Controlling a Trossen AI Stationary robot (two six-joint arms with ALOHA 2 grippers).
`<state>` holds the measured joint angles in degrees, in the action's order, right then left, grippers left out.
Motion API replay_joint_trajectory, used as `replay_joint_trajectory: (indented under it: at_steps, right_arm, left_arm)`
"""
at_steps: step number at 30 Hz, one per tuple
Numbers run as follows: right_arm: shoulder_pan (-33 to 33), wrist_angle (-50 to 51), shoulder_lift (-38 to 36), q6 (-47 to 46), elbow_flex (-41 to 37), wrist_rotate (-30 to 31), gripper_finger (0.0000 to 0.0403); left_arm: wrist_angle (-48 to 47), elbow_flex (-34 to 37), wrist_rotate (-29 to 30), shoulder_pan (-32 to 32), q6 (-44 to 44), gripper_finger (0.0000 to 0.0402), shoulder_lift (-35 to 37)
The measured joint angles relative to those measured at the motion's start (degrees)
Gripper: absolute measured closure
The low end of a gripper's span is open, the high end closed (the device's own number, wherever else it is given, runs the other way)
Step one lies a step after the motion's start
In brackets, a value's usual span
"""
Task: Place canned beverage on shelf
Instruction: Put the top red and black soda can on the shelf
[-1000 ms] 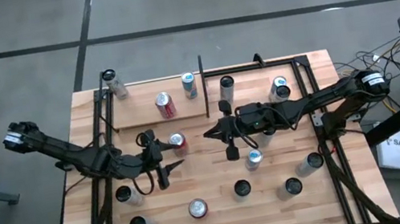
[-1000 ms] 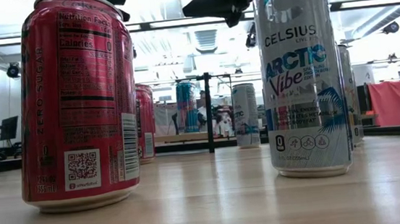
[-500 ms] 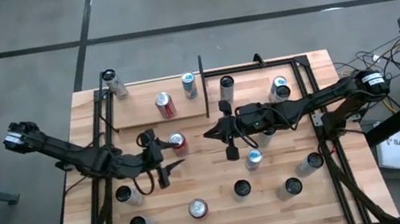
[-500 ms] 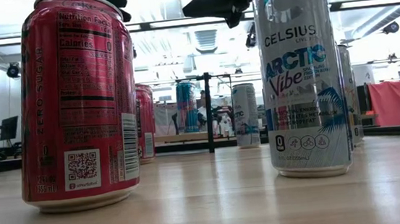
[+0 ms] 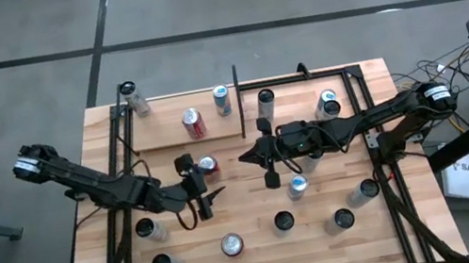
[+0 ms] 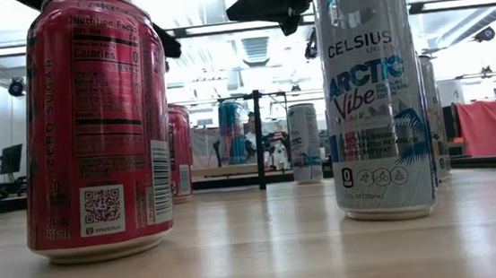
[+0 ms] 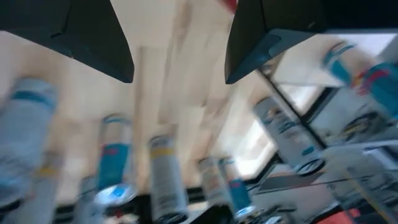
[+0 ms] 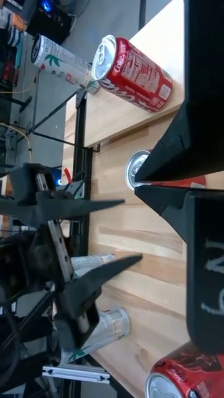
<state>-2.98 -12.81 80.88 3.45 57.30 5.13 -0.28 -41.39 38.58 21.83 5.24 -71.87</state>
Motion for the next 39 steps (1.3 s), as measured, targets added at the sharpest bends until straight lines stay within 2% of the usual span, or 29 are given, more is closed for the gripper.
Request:
replay_joint_trajectory:
  at_steps: [8,13,18,27,33,39]
  right_arm:
    - [0.0,-0.13,-1.88,0.43,1.11,0.01,0.0392]
    - [0.0,0.14,-2.02,0.89,1.11,0.0,0.0392]
    - [0.0,0.18,-0.84,0.81,1.09,0.0,0.0392]
    - [0.0,0.54,-0.28,0.13,1.05,-0.01,0.0392]
    - [0.0,0.67,-0.51,-0.05,1.05,-0.02,0.0392]
    - [0.0,2.48,-4.71,0.14,1.03,0.0,0.0392]
  left_arm:
    - [-11.62,-2.26,0.96,-0.31,2.63,0.0165,4.22]
    - [-11.15,-1.81,3.22,-1.01,5.52,0.0164,4.51]
    - [-11.34,-1.75,11.41,-2.3,11.12,0.0157,3.05]
    - [-11.34,-1.75,11.76,-2.67,8.88,0.0148,1.22]
    - [-11.35,-1.75,10.48,-3.14,8.83,0.0148,0.3]
    - [-11.82,-2.03,-1.68,-5.49,8.75,0.0147,0.35]
